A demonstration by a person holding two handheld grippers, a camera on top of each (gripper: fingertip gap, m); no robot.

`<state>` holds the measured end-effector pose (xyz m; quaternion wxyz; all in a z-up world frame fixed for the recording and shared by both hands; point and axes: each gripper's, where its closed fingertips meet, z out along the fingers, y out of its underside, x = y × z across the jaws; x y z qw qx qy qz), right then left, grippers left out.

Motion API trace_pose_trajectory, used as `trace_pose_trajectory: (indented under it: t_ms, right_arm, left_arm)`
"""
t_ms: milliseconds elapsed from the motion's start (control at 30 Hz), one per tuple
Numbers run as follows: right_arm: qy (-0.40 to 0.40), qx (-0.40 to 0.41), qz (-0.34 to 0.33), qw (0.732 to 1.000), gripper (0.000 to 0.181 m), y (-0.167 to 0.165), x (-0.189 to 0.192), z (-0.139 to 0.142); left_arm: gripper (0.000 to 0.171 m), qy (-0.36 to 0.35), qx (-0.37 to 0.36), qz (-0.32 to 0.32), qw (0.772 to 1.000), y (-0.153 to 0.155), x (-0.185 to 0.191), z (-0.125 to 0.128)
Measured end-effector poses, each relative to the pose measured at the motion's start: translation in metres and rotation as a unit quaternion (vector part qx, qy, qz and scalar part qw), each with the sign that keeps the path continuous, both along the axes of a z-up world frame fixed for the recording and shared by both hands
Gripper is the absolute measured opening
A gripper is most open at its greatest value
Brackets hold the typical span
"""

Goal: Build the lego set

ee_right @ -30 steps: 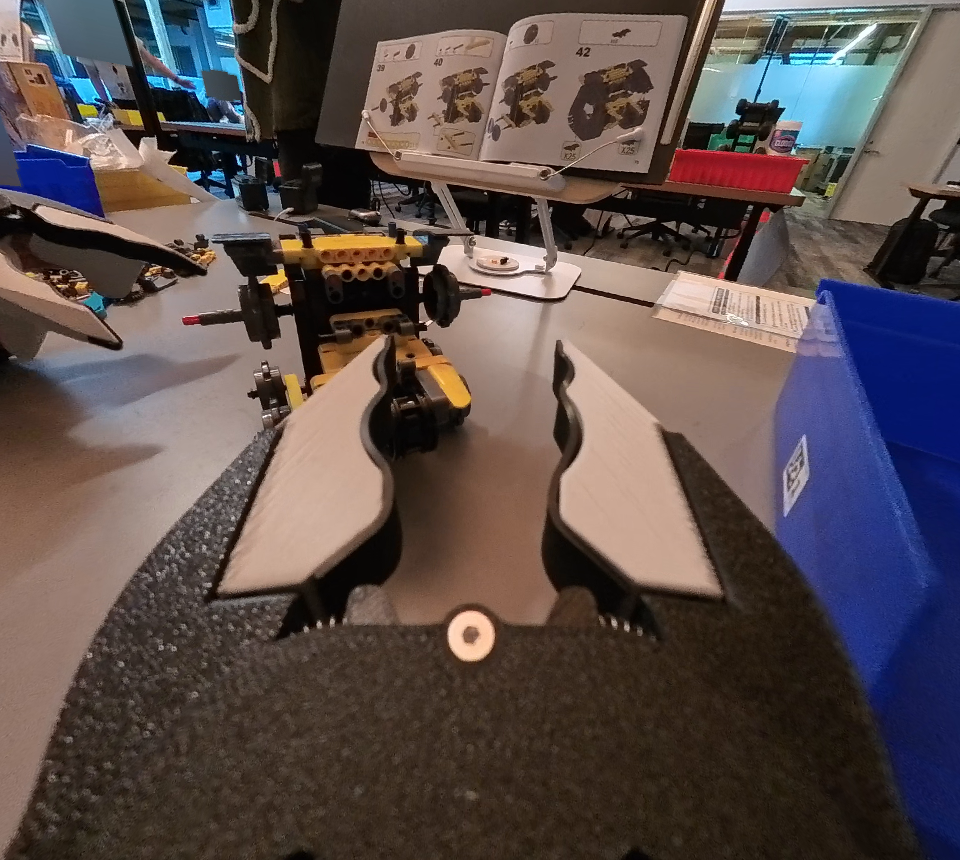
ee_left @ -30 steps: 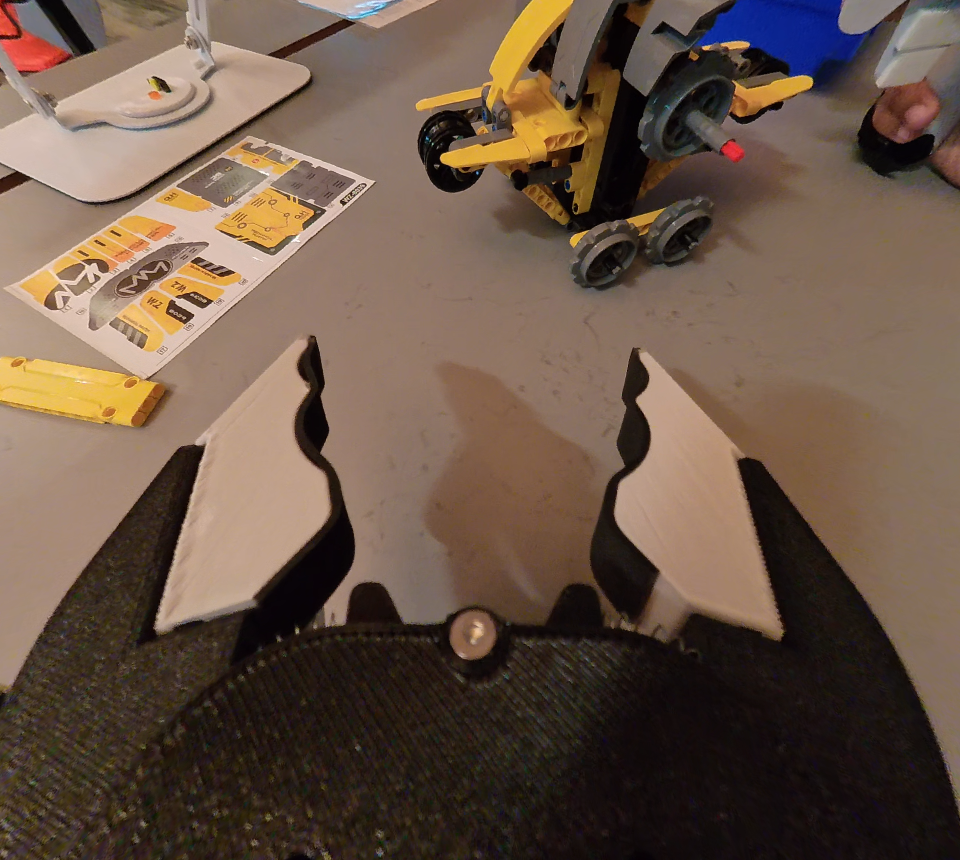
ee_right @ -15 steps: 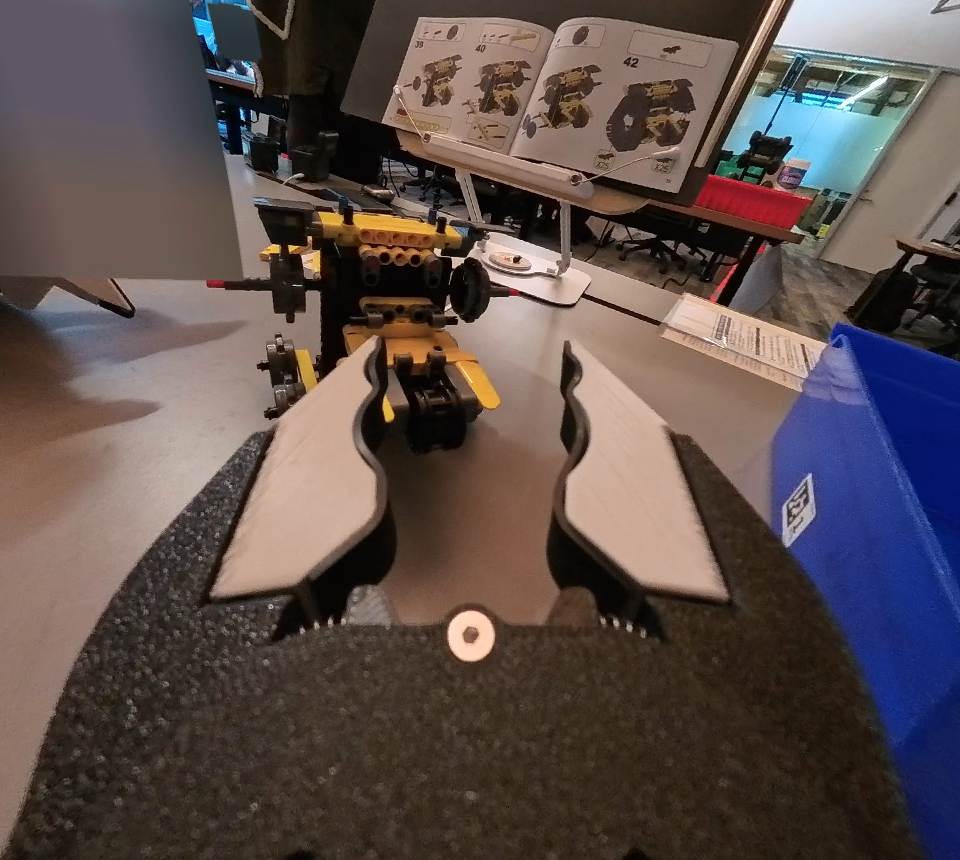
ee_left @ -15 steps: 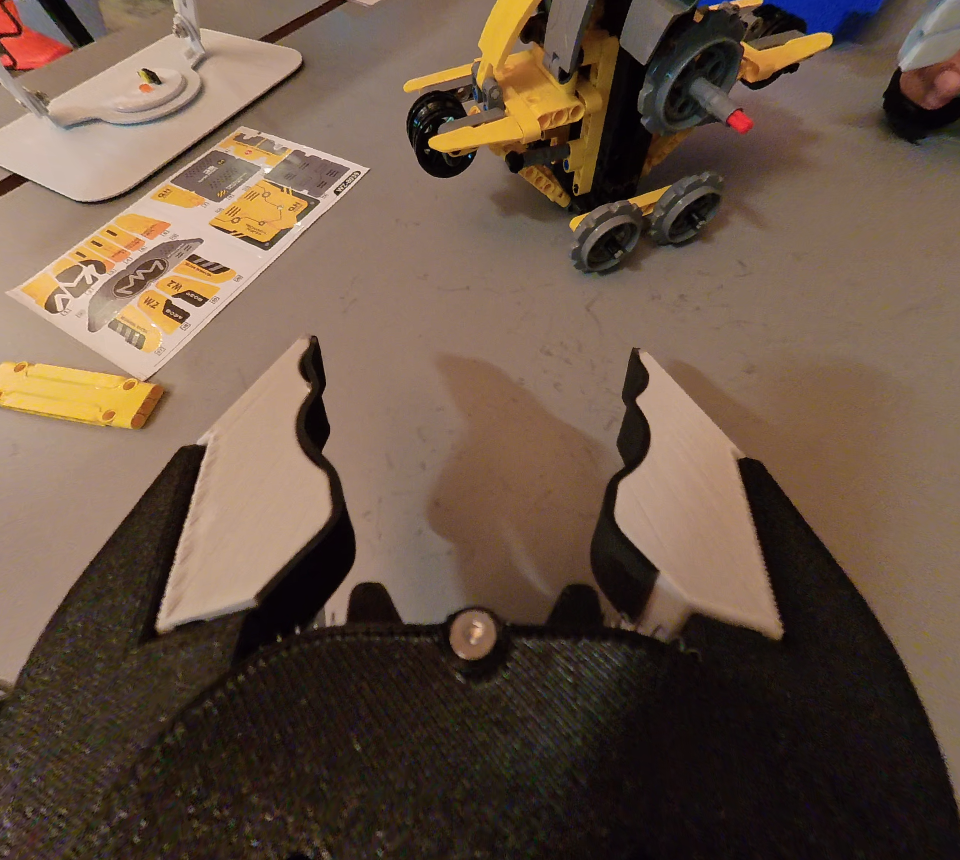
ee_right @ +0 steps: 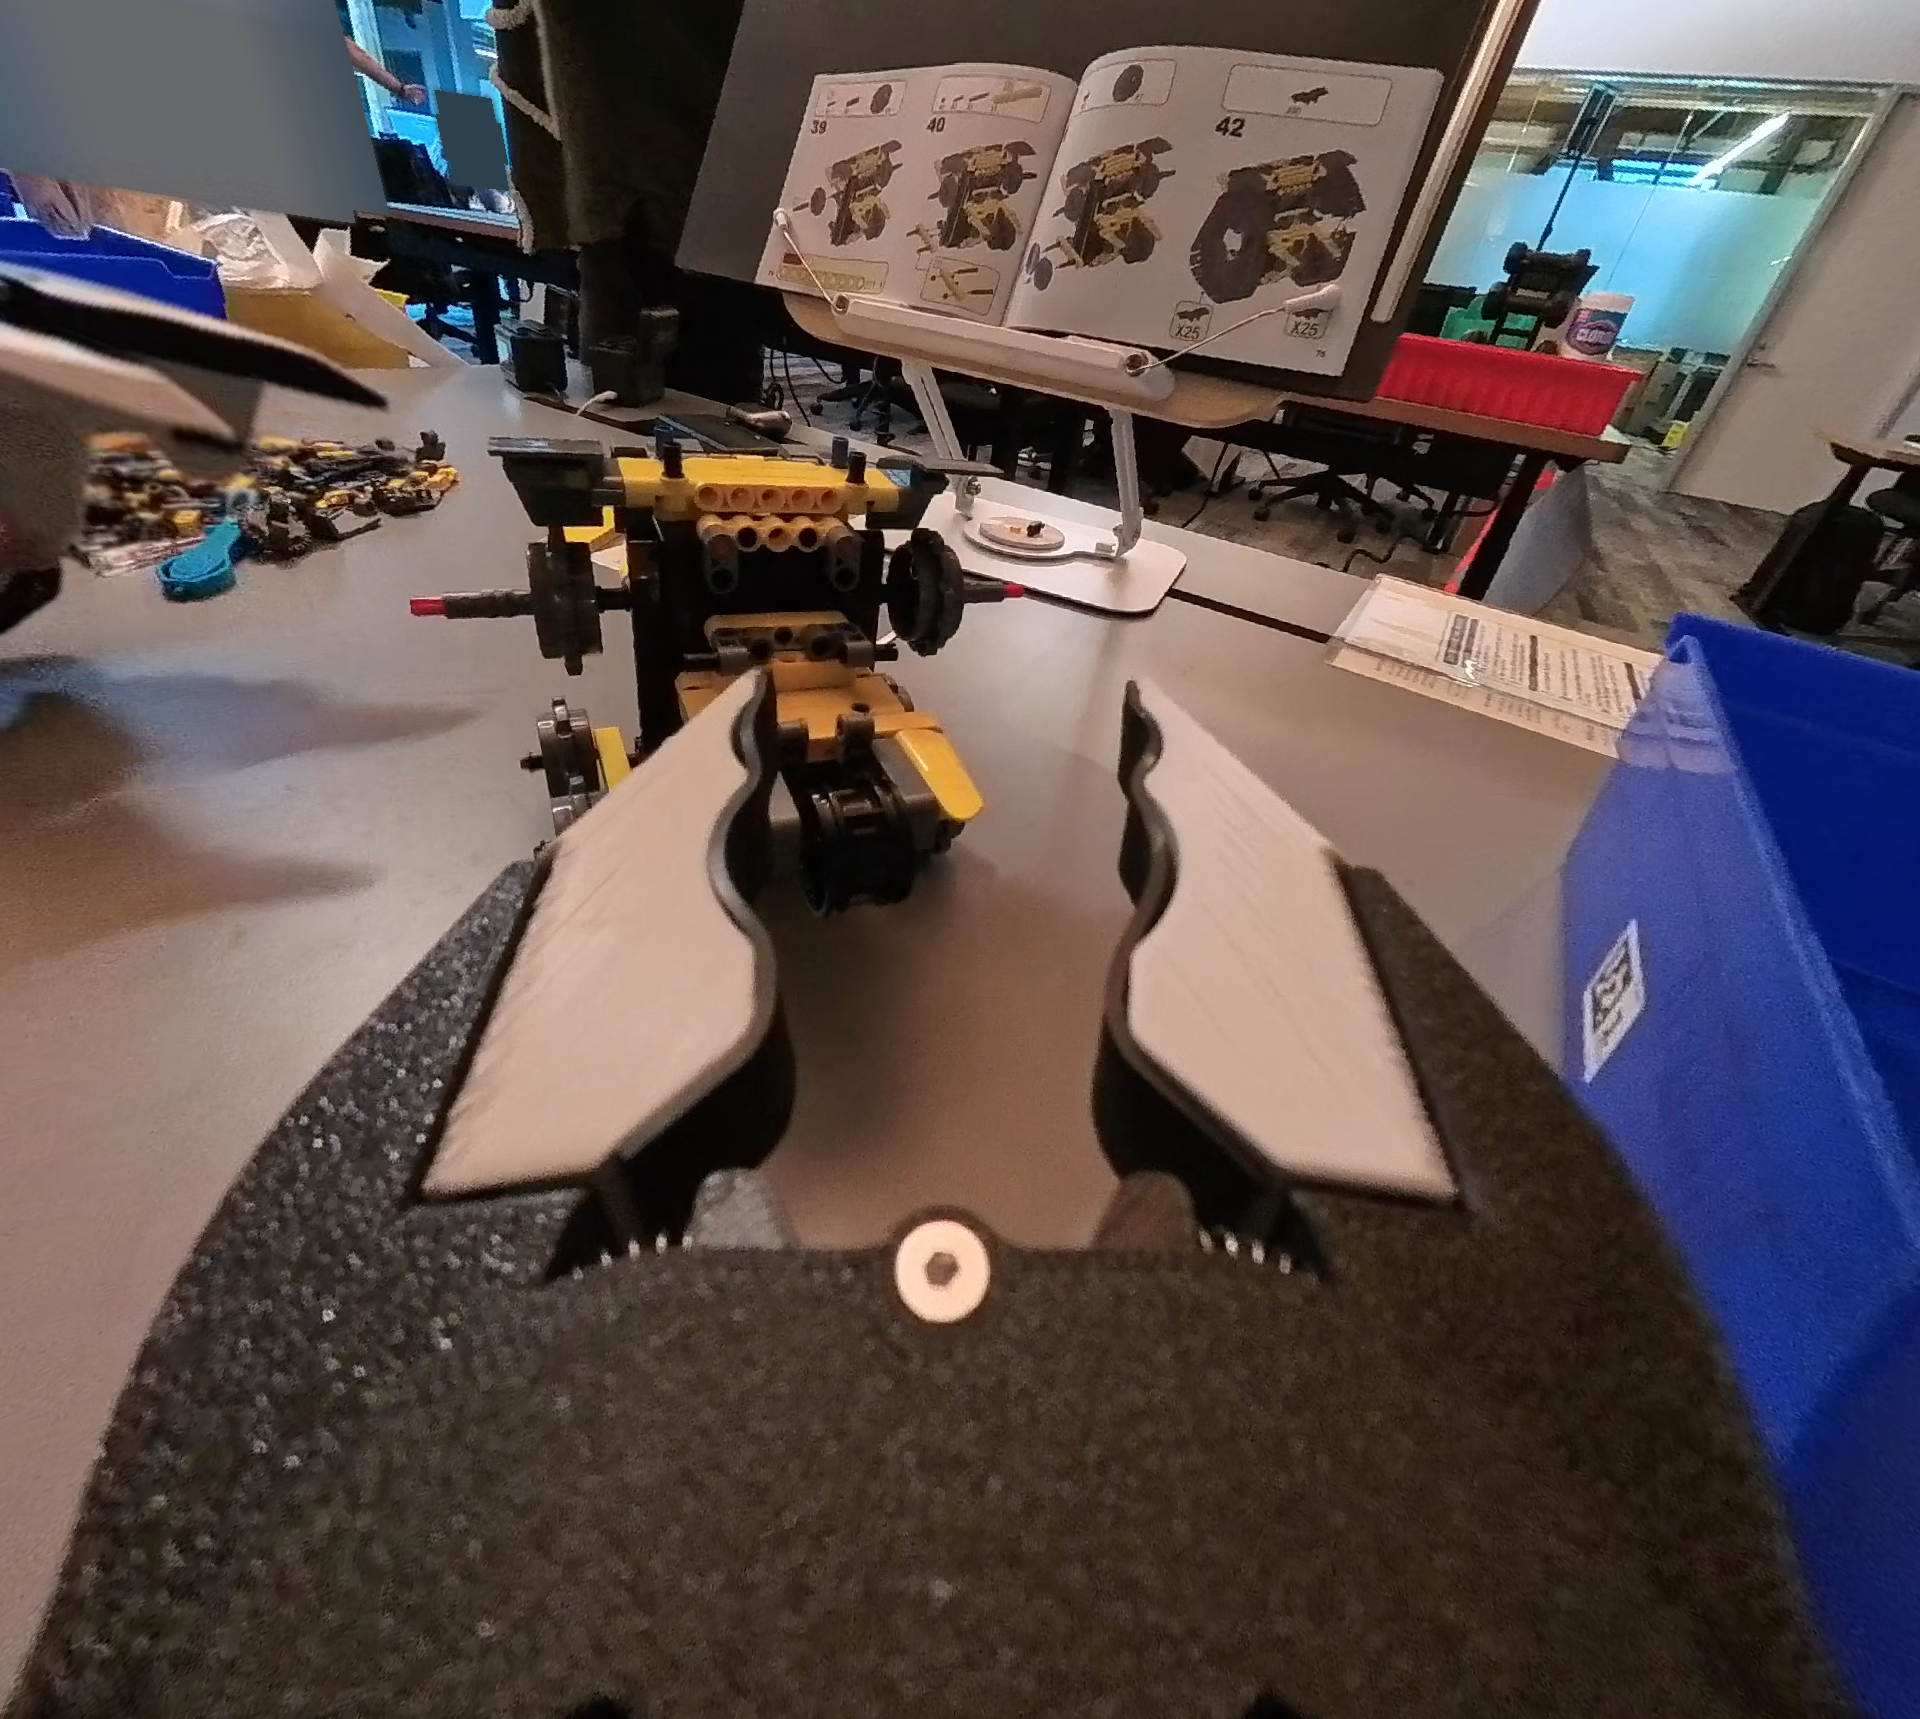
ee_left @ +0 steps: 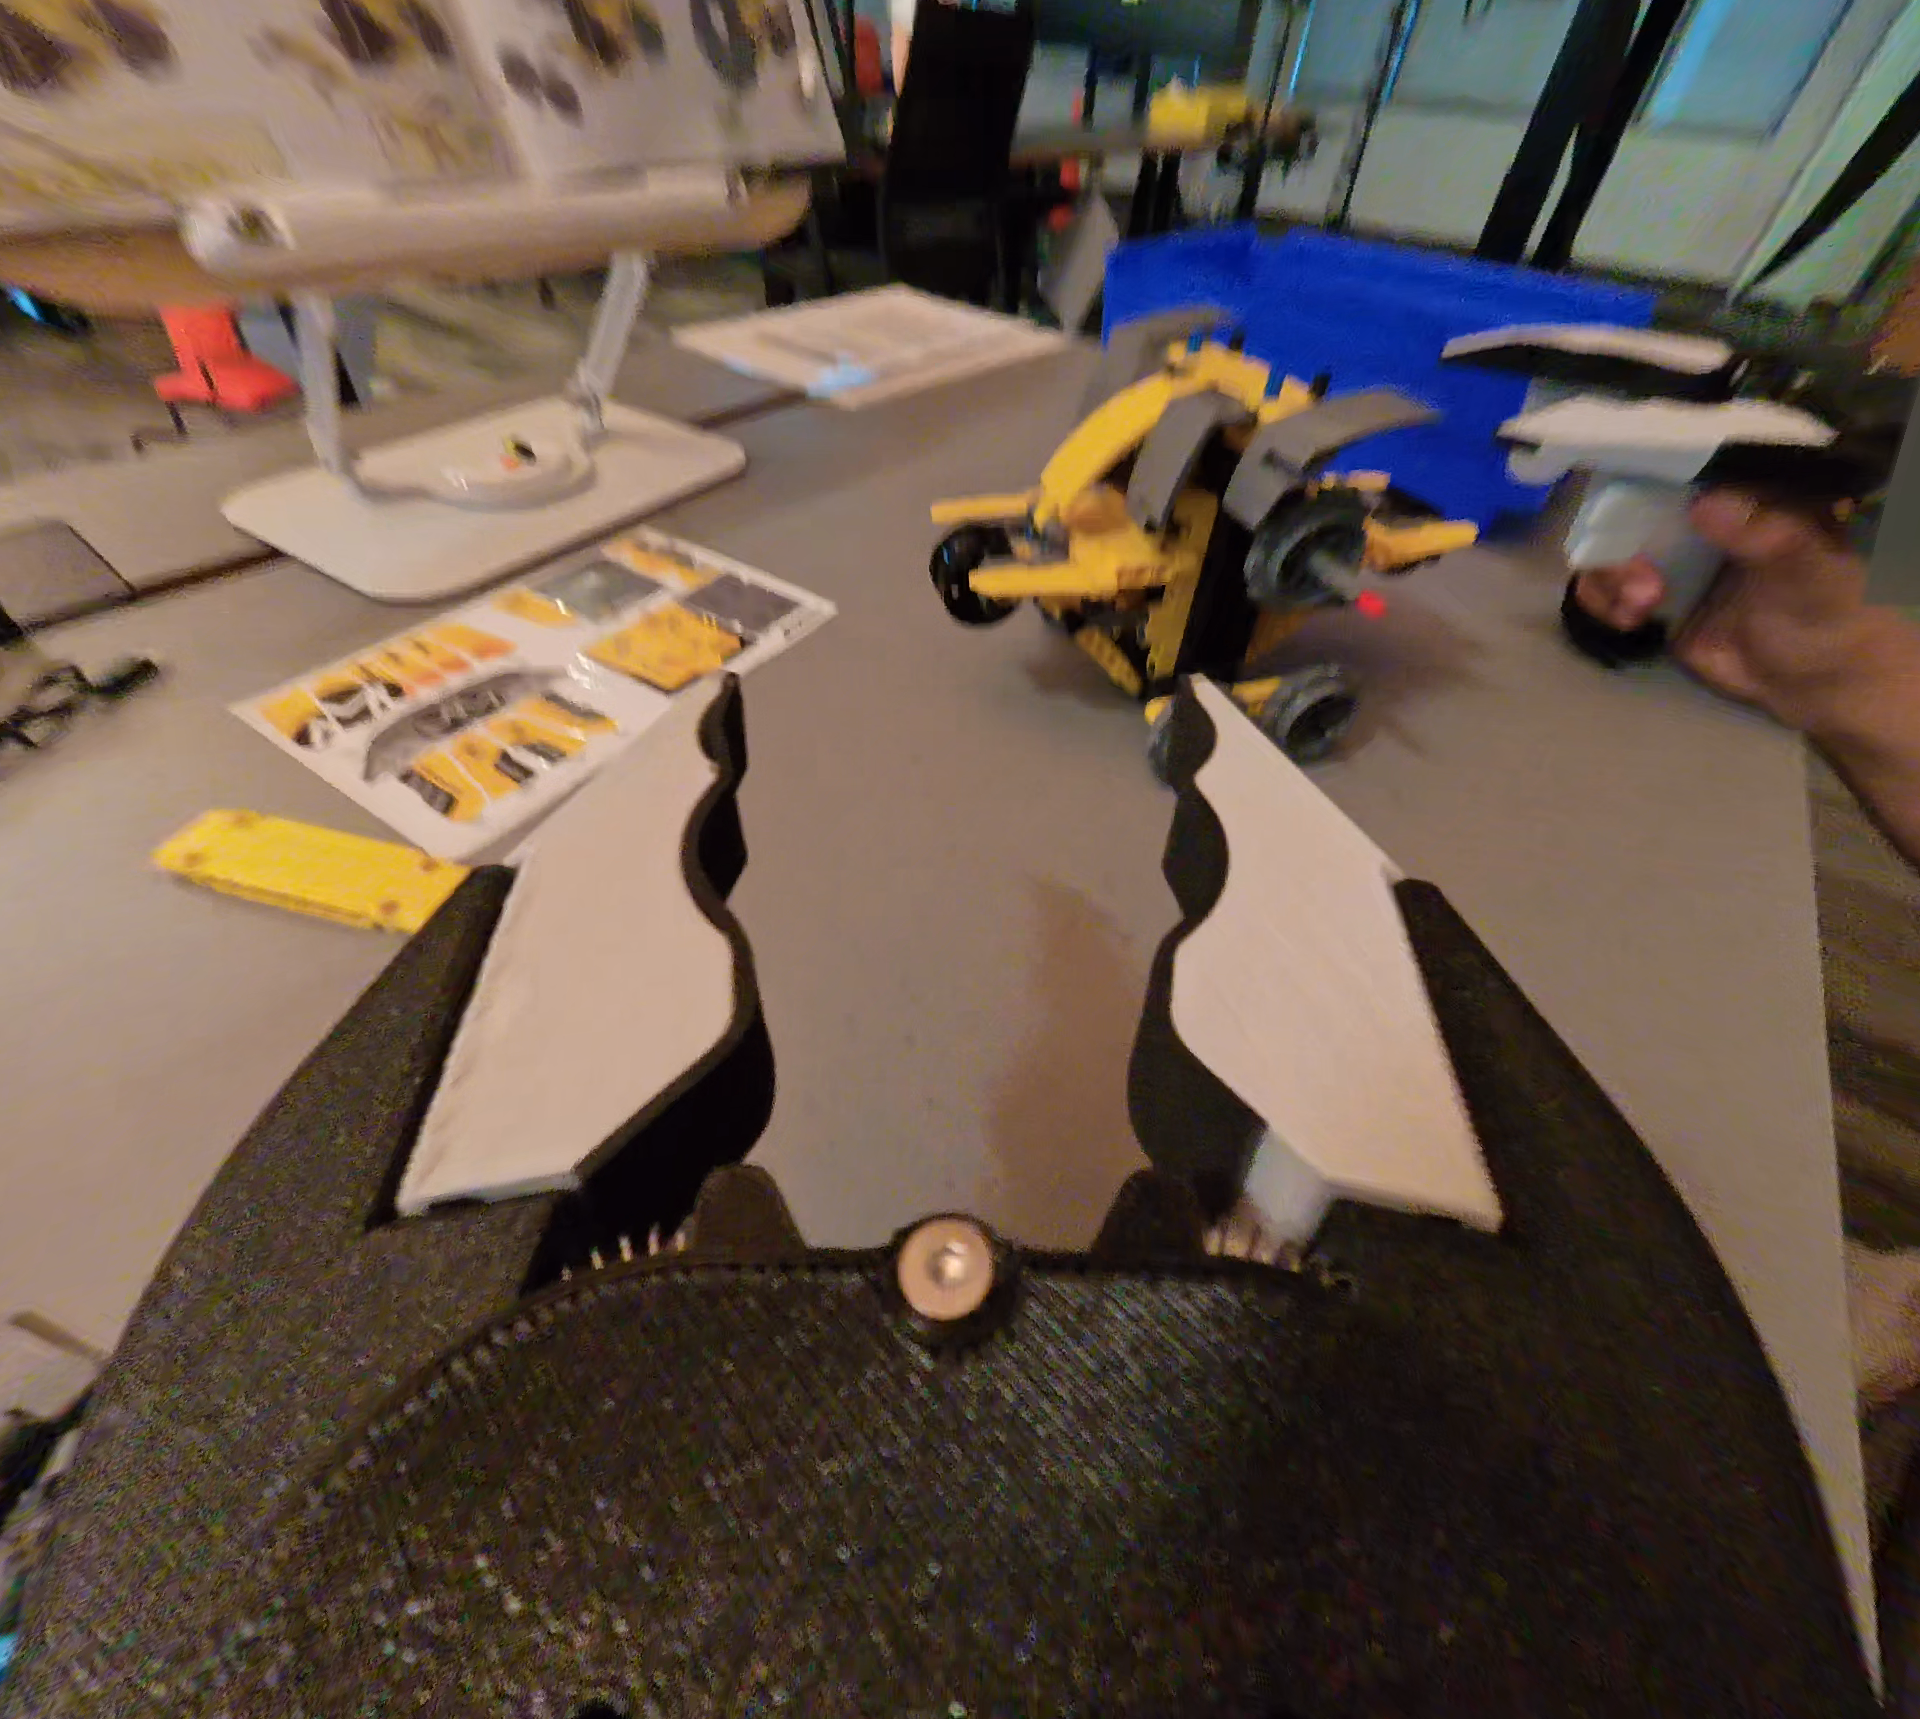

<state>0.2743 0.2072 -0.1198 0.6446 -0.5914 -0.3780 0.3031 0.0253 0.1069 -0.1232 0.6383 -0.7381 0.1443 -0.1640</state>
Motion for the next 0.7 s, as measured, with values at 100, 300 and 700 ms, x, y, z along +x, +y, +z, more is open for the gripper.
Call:
trace_pose_trajectory:
  t_ms: [100,300,700]
  right_arm:
    - [-0.002,-0.002,0.0,1.0,0.065,0.001,0.0,-0.001]
    - [0.004,-0.012,0.0,1.0,0.065,0.003,0.001,-0.001]
    - [0.005,-0.019,0.006,1.0,0.065,0.003,0.0,-0.001]
  left_arm:
    - [0.067,-0.024,0.053,0.003,0.998,-0.009,-0.008,0.022]
    - [0.065,-0.023,0.041,0.009,0.999,-0.005,-0.014,0.013]
    - [0.067,0.056,-0.004,0.024,0.998,0.022,-0.007,-0.02]
